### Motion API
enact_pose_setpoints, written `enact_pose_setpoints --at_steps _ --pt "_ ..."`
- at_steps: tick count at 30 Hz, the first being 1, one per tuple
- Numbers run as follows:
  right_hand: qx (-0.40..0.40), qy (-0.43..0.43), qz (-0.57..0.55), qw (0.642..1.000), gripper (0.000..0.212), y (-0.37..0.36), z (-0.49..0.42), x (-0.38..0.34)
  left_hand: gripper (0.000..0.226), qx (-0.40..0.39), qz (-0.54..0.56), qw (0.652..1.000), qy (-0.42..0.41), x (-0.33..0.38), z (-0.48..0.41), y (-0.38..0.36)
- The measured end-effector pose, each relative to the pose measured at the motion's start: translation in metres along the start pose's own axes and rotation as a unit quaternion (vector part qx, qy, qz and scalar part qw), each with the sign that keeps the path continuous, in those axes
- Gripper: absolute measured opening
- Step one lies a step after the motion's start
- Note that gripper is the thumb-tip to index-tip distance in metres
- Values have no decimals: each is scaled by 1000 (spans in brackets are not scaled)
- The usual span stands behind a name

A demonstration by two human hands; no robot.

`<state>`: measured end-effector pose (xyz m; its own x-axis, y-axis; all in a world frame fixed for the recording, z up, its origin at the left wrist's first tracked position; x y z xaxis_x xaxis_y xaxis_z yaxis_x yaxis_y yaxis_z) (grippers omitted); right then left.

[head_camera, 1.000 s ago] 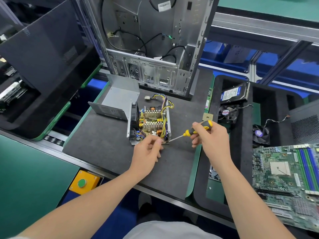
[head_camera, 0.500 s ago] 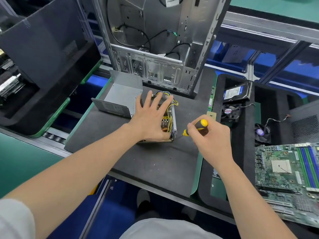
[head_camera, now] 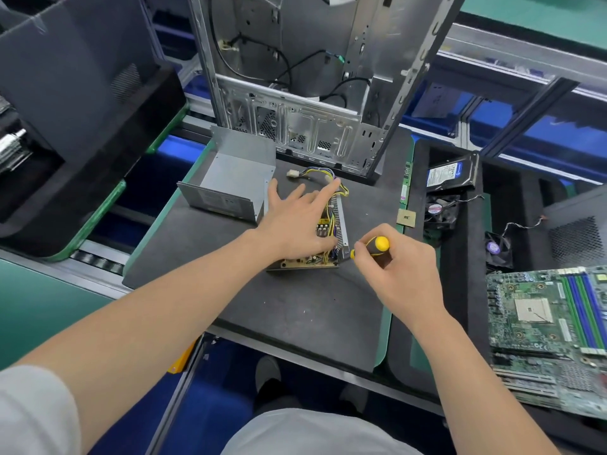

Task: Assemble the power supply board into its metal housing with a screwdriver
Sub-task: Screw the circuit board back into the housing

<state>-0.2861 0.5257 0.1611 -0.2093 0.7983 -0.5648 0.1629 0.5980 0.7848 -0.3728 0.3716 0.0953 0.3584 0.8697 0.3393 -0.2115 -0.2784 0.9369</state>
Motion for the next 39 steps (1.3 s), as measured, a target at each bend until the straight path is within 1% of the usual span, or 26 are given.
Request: enact_pose_setpoints --at_steps 4,8,17,24,29,31,33,34,36,39 --pt "1 -1 15 1000 11 -3 1 -1 98 27 11 1000 -8 1 4 4" --pt "-1 -2 24 1000 11 -6 0 -2 94 35 18 999 -12 1 5 4" --pt "-22 -12 47 999 12 -18 -3 0 97 43 21 999 -14 -3 2 1" --pt "-33 -2 57 998 14 -20 -6 -4 97 47 21 999 -12 -4 2 0" --pt "-40 46 85 995 17 -21 -5 -14 95 50 25 998 -15 -4 2 2" --pt "-26 60 92 994 17 -18 -6 -16 95 51 26 998 -14 -4 3 3" --pt "-10 73 80 994 12 -15 -7 -18 94 52 26 998 -15 -4 3 3" --pt "-12 75 66 995 11 -14 -8 -19 94 52 27 998 -15 -4 3 3" --pt "-35 79 60 994 18 -19 -10 -22 95 52 32 998 -14 -4 3 4" --pt "-58 126 81 987 8 -21 -14 -32 96 48 42 998 -14 -5 3 4"
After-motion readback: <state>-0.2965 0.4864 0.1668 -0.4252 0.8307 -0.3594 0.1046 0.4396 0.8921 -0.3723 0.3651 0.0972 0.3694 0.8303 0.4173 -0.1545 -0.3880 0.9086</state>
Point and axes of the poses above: each hand's wrist, its own z-axis away from the middle knuckle, its own y-axis out of the back of the hand, x = y × z, the point moved 9 cm from there along -z, towards the middle knuckle, and after that the axes turned 4 degrees about z, right-handed, at the moved point
